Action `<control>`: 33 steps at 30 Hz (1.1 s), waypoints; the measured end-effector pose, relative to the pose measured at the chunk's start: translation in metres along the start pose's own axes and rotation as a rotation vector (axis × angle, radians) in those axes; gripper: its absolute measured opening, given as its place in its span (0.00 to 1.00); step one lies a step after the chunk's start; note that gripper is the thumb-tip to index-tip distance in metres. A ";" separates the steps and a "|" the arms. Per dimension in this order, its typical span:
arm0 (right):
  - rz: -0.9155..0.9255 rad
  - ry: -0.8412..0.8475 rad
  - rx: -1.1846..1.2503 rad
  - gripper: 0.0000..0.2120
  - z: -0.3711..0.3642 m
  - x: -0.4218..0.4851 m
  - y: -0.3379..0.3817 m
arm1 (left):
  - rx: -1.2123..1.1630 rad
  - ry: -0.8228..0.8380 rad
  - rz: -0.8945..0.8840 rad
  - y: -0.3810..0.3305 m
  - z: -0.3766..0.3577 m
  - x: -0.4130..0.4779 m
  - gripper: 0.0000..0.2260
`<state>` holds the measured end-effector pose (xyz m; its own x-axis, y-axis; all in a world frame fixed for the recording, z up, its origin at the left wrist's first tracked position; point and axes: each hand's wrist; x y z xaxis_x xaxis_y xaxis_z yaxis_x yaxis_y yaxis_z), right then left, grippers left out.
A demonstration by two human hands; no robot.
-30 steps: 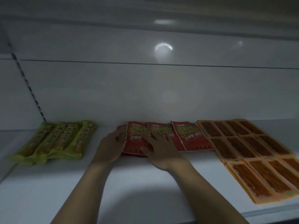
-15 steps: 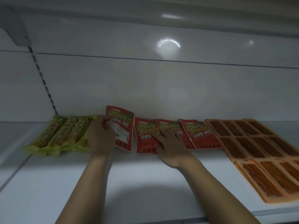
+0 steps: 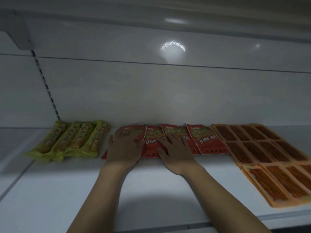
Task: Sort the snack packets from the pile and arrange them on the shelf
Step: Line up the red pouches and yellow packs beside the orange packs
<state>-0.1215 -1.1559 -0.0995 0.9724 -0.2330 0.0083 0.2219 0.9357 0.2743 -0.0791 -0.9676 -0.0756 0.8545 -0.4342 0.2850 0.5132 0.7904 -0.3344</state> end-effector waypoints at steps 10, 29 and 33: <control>0.012 0.010 -0.029 0.32 0.000 -0.001 -0.002 | 0.069 0.232 0.166 -0.002 0.010 -0.006 0.31; 0.025 0.041 -0.050 0.32 0.002 0.002 -0.003 | -0.853 -0.108 0.414 0.023 0.052 0.000 0.12; 0.027 0.057 -0.049 0.32 0.002 0.002 -0.003 | -0.023 -0.254 0.148 0.018 0.043 -0.007 0.21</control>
<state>-0.1209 -1.1599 -0.0984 0.9802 -0.1938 -0.0398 0.1977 0.9535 0.2275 -0.0793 -0.9312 -0.0450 0.8743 -0.1906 0.4465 0.3888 0.8256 -0.4089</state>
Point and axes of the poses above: each hand's wrist, its own x-axis towards the middle knuckle, its own z-axis out of the back of the hand, y = z × x, and after that the axes turned 13 degrees about -z, right-handed
